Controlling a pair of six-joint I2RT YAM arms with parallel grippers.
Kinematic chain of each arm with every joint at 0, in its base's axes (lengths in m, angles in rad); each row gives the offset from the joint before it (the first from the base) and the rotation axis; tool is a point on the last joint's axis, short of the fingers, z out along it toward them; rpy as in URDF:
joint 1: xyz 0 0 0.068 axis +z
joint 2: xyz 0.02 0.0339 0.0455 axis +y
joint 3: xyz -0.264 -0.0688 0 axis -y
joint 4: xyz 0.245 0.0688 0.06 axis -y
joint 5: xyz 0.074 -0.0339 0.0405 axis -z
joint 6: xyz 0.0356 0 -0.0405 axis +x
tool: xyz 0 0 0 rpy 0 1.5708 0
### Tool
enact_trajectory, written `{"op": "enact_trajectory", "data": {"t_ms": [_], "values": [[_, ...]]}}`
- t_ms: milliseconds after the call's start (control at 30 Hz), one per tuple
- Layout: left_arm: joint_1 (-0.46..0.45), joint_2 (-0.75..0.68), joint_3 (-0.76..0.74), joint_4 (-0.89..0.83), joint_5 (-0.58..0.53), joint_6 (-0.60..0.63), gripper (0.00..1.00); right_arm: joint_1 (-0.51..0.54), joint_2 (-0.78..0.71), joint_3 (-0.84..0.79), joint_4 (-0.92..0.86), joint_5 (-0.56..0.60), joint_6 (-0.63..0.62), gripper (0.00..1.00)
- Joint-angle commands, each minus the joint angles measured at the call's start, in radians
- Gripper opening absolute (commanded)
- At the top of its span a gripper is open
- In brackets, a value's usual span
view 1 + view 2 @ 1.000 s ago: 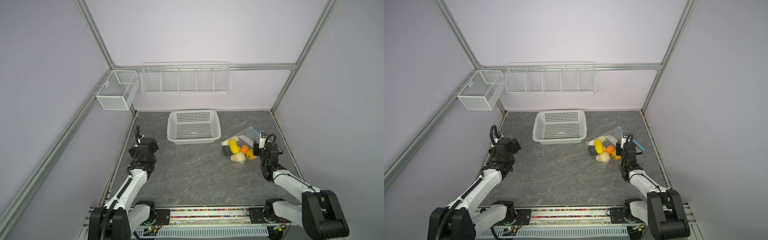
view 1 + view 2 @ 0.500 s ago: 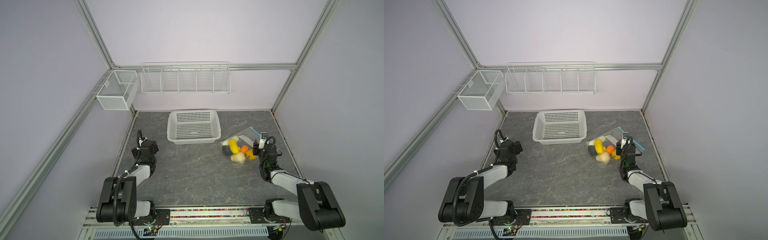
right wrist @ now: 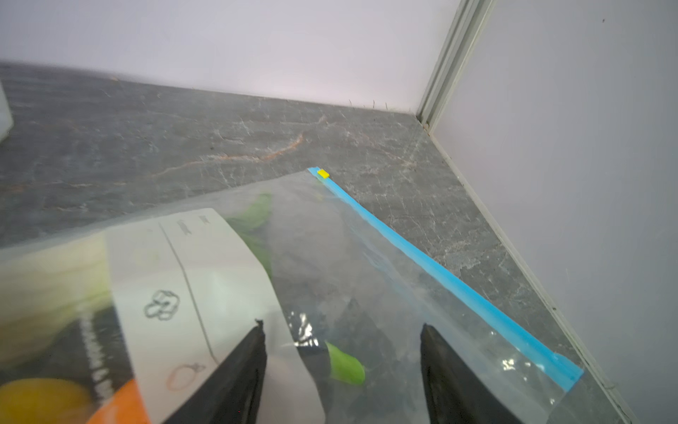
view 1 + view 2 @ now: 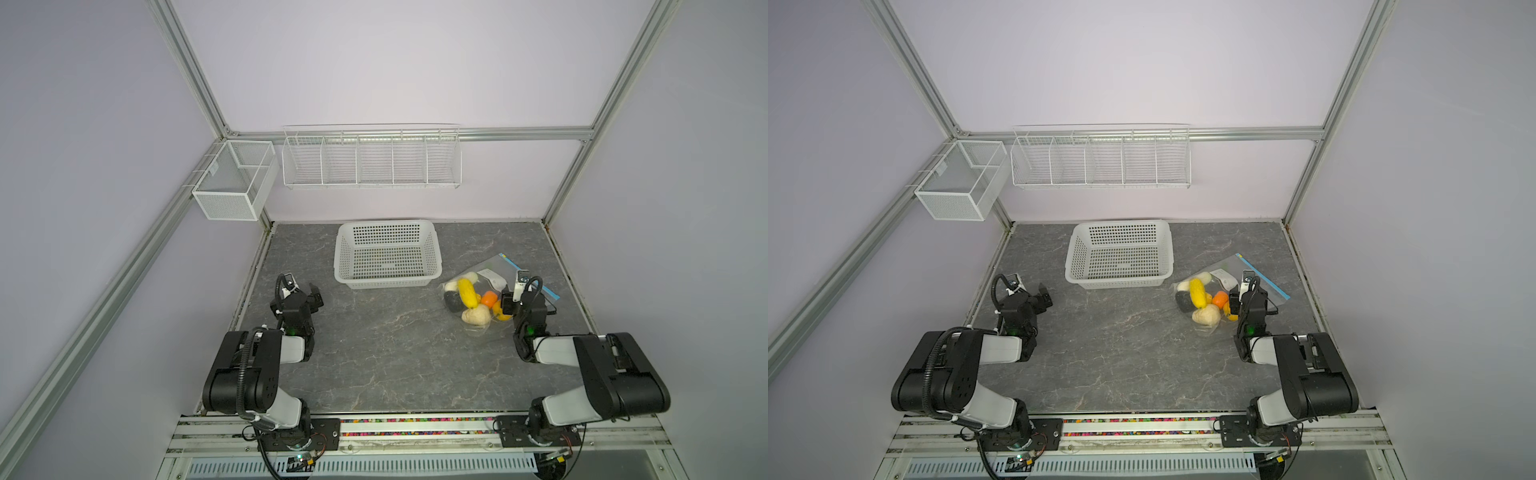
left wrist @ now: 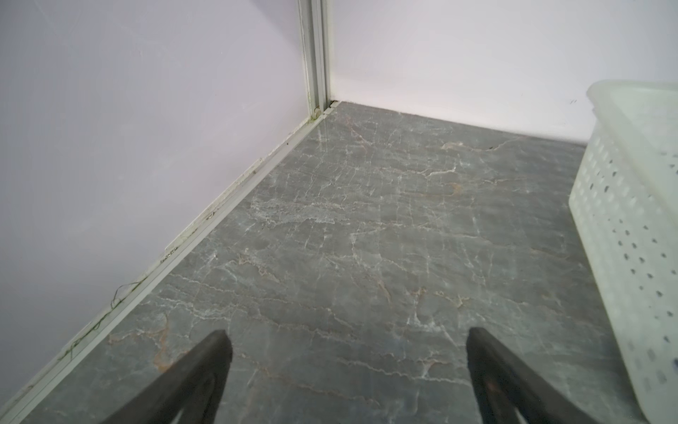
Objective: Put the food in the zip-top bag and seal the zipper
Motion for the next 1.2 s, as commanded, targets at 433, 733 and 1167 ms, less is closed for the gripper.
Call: {"op": "enact_trajectory", "data": {"t_ms": [433, 733, 1167], "values": [[0.001, 0.014, 0.037, 0.044, 0.011, 0.021, 1.0, -0.043, 0.024, 0.095, -0.096, -0.041, 0.052, 0.89], [0.001, 0.016, 0.048, 0.023, 0.036, 0.029, 1.0, -0.042, 0.019, 0.092, -0.093, -0.041, 0.052, 0.89], [0.001, 0.018, 0.066, -0.007, 0.113, 0.061, 1.0, -0.076, 0.037, 0.114, -0.12, -0.174, 0.042, 0.89]]}}
